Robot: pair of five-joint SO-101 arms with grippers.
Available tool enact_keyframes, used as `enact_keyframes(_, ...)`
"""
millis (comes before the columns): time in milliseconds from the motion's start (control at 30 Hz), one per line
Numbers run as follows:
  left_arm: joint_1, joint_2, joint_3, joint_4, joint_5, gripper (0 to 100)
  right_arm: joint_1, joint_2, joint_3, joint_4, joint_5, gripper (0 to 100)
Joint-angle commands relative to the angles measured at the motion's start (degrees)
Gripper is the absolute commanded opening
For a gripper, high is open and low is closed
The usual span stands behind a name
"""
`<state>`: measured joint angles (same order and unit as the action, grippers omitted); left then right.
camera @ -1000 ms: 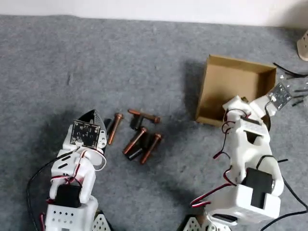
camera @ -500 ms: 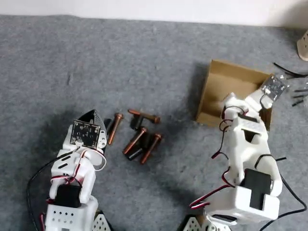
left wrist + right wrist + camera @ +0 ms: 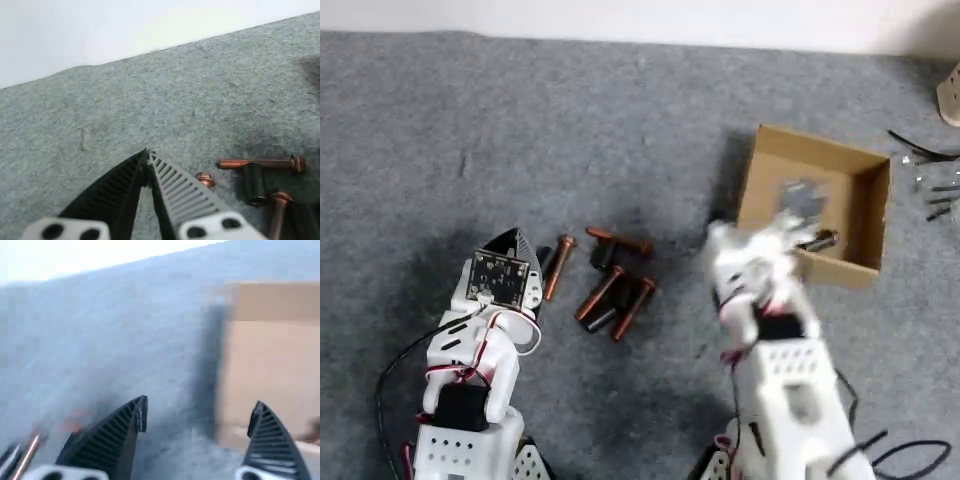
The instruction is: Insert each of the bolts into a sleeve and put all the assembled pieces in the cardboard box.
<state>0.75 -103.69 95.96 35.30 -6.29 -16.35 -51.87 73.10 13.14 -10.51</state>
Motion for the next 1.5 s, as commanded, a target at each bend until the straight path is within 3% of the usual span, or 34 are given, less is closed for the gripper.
enact_keyframes(0, 0.84, -0.66, 1.19, 0.00, -0.18, 1, -8.13, -6.90, 4.00, 0.13, 6.59, 28.9)
enact_keyframes(233, 0.84, -0.66, 1.19, 0.00, -0.18, 1, -11.74, -1.10, 5.93, 0.13, 7.38, 28.9)
enact_keyframes(400, 0.84, -0.66, 1.19, 0.00, -0.18, 1, -18.77, 11.21, 1.19, -0.04, 7.12, 28.9)
enact_keyframes(600, 0.75, -0.66, 1.19, 0.00, -0.18, 1, -22.11, 28.70, -8.75, -0.22, -1.58, 28.9)
enact_keyframes(800, 0.75, -0.66, 1.19, -0.09, -0.18, 1, -22.64, 40.92, -15.16, 0.13, -2.81, 28.9)
enact_keyframes(1000, 0.75, -0.66, 1.19, -0.09, -0.18, 1, -22.99, 43.12, -15.43, 0.31, -2.81, 28.9)
enact_keyframes(1267, 0.75, -0.66, 1.19, -0.09, -0.18, 1, -22.81, 43.74, -19.12, 14.02, -2.90, 28.9)
enact_keyframes(1467, -0.75, -0.66, 1.19, -0.09, -0.09, 1, -22.55, 43.82, -19.56, 15.60, -2.90, 28.9)
